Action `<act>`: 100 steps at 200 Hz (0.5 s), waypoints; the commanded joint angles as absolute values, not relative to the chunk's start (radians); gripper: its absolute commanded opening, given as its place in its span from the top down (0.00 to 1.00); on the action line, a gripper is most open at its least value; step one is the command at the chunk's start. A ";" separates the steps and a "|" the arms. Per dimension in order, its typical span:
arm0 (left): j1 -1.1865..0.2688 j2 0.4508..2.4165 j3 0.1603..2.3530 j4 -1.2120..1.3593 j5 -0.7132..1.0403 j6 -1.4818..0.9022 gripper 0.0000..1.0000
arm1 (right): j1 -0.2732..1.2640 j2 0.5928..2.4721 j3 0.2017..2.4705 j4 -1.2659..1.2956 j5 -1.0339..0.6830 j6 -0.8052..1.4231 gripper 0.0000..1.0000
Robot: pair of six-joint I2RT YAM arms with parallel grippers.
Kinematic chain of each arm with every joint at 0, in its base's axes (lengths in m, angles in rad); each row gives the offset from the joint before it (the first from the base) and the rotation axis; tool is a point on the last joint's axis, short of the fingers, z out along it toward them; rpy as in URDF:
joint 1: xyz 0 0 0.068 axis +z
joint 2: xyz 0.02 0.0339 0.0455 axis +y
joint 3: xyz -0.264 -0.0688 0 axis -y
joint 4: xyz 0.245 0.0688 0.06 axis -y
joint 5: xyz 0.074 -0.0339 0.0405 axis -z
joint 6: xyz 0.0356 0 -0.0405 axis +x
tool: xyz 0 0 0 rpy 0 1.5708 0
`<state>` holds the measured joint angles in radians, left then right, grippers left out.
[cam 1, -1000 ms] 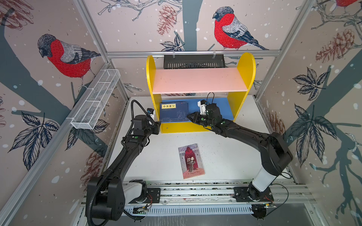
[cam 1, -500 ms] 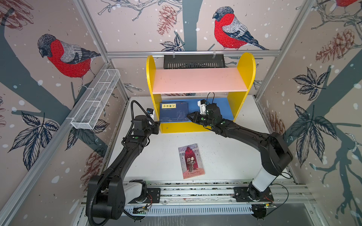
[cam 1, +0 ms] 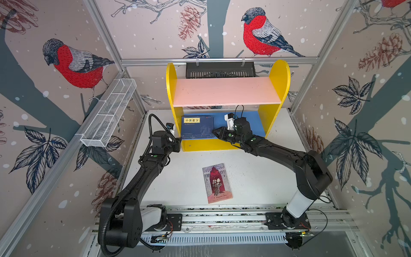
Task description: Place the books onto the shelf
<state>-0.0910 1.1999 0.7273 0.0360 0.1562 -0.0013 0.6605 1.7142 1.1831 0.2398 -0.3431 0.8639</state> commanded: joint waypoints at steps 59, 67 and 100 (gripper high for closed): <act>-0.084 1.198 0.727 0.079 0.164 -0.018 0.49 | 0.661 1.671 1.183 0.225 -0.303 0.829 0.72; -0.083 1.198 0.728 0.075 0.163 -0.018 0.51 | 0.661 1.661 1.180 0.216 -0.294 0.823 0.72; -0.081 1.198 0.729 0.049 0.163 -0.014 0.53 | 0.667 1.617 1.148 0.185 -0.296 0.799 0.78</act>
